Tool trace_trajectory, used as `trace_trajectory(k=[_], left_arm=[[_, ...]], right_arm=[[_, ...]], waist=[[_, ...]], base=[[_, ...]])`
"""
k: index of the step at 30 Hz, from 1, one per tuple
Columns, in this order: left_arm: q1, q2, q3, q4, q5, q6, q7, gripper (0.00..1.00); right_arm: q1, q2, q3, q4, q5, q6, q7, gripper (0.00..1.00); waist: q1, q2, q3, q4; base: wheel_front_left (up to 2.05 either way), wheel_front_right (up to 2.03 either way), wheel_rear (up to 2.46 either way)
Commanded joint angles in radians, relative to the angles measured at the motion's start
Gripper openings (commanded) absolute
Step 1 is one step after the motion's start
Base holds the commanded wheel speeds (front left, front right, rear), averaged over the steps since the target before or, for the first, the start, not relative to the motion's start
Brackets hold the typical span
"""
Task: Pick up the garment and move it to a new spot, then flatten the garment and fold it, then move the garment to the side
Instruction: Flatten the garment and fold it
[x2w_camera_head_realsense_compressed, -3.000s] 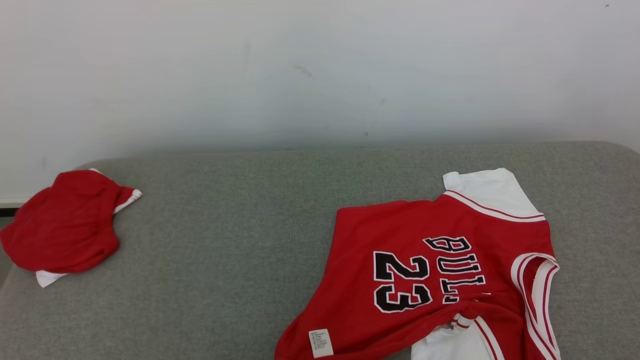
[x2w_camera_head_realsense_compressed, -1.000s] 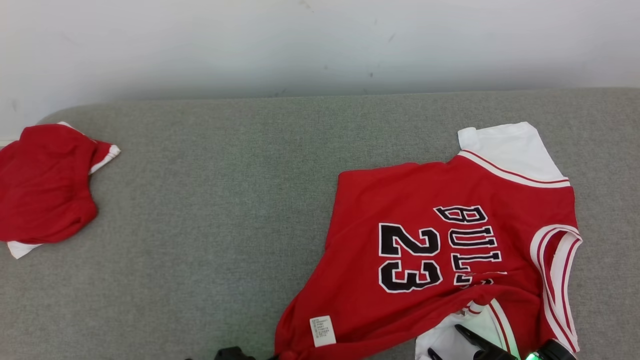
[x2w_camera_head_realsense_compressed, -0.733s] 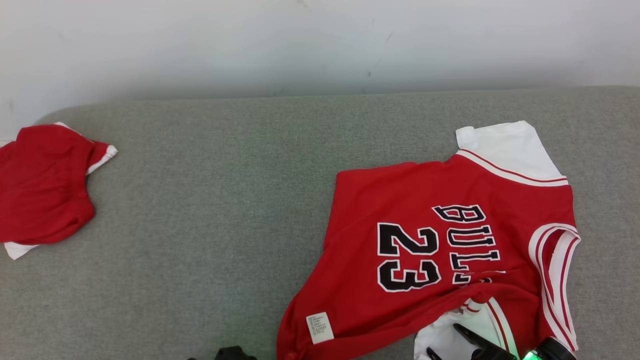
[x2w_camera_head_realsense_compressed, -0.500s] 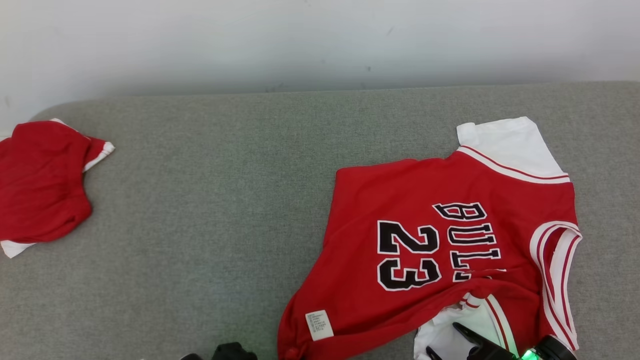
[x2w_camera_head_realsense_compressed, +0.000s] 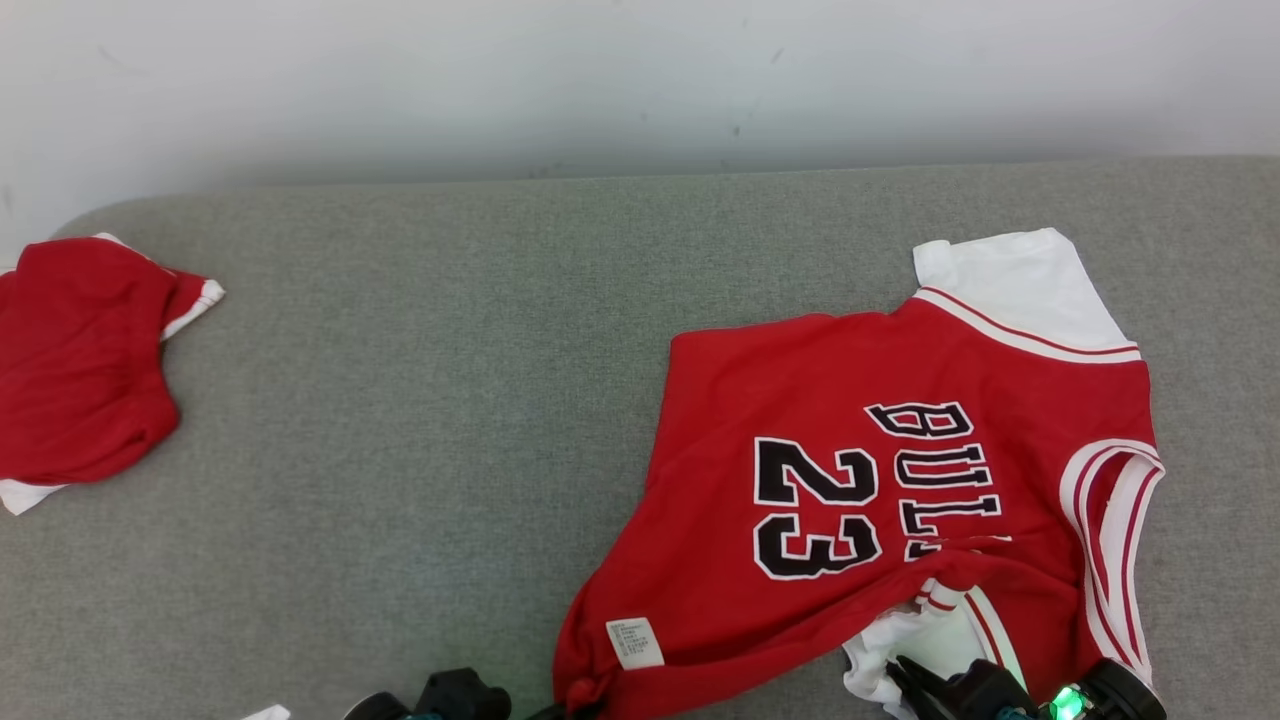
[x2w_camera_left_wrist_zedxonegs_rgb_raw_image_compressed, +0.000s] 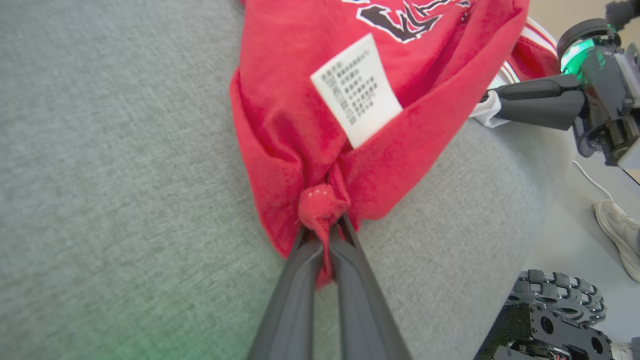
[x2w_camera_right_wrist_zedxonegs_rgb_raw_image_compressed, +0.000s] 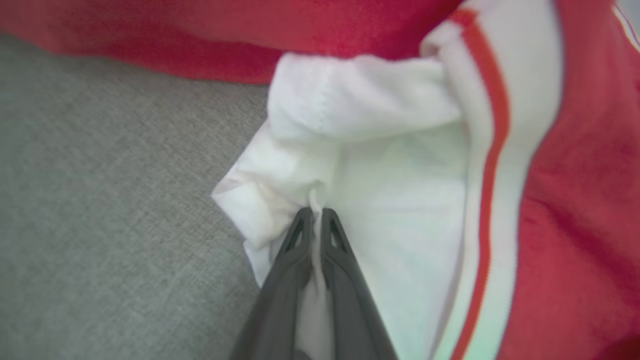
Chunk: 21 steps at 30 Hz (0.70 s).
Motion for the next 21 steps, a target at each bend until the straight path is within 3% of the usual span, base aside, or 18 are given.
trace_trajectory(k=[1, 5, 11, 21], left_arm=[[-0.011, 0.008, 0.006, 0.001, -0.019, 0.006, -0.004, 0.00], [-0.002, 0.006, 0.017, -0.018, -0.029, 0.013, -0.016, 0.00], [0.030, 0.010, 0.054, -0.105, -0.089, 0.029, -0.024, 0.00], [0.086, 0.040, 0.097, -0.338, -0.165, 0.074, 0.029, 0.00]], right_arm=[[0.051, -0.028, 0.005, 0.089, -0.007, -0.004, 0.273, 0.00], [0.058, -0.035, -0.057, 0.063, 0.000, -0.008, 0.175, 0.00], [0.082, -0.032, -0.174, -0.100, 0.039, -0.006, 0.124, 0.00], [0.231, -0.052, -0.384, -0.454, 0.109, -0.004, 0.175, 0.00]], waist=[[0.0001, 0.0000, -0.002, 0.001], [0.0001, 0.0000, -0.015, 0.000], [0.0001, 0.0000, -0.050, -0.003], [0.0001, 0.0000, -0.110, -0.014]], base=[[0.00, 0.00, 0.00], [0.00, 0.00, 0.00], [0.00, 0.00, 0.00], [0.00, 0.00, 0.00]])
